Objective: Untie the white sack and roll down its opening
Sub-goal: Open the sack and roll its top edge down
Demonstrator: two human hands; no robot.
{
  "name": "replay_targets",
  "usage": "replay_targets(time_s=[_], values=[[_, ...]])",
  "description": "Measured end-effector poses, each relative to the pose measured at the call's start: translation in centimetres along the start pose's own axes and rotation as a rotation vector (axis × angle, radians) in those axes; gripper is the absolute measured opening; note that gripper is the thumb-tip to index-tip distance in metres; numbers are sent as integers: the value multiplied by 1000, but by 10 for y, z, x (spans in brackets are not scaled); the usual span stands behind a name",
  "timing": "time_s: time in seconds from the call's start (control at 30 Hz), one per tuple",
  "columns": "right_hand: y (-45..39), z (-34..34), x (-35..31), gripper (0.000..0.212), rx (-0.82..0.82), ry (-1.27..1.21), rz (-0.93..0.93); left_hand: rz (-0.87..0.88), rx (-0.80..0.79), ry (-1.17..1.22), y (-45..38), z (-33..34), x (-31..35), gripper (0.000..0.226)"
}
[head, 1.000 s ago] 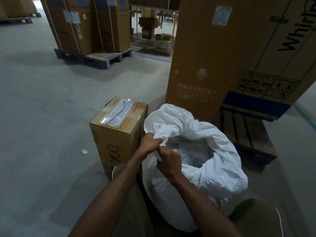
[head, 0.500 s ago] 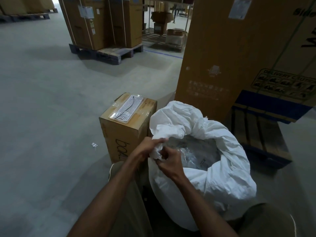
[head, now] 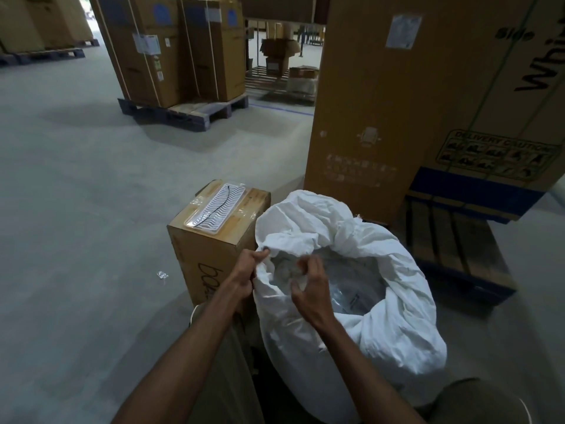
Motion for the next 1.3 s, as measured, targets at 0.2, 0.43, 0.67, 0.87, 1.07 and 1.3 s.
replay_targets(time_s=[0.2,0.43,0.67,0.87,1.07,1.3], values=[[-61,32,-43,95,-263,763,-528,236,-28,-679,-3,11,23,53],[-101,48,-58,58,-528,931,-703,378,-88,-825,10,-3,40,27],[-115,27,-78,56,-496,804,-616,709,104,-1378,21,28,54,82],[-123,14,-81,74,-556,669,-513,653,140,-1215,23,56,65,29],[-113,19,-58,90,-472,1082,-640,270,47,-1044,-3,28,67,35],[-119,26,-69,38,-510,895,-478,662,169,-1545,13,32,79,59]])
Point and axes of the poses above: each hand's wrist, its own y-axis away from the middle knuckle, its own z-axis out of the palm, x = y × z, the point moved 9 cm from there along -y, towards the middle knuckle, and after that the axes turned 11 degrees about y, right-handed, at the moved point
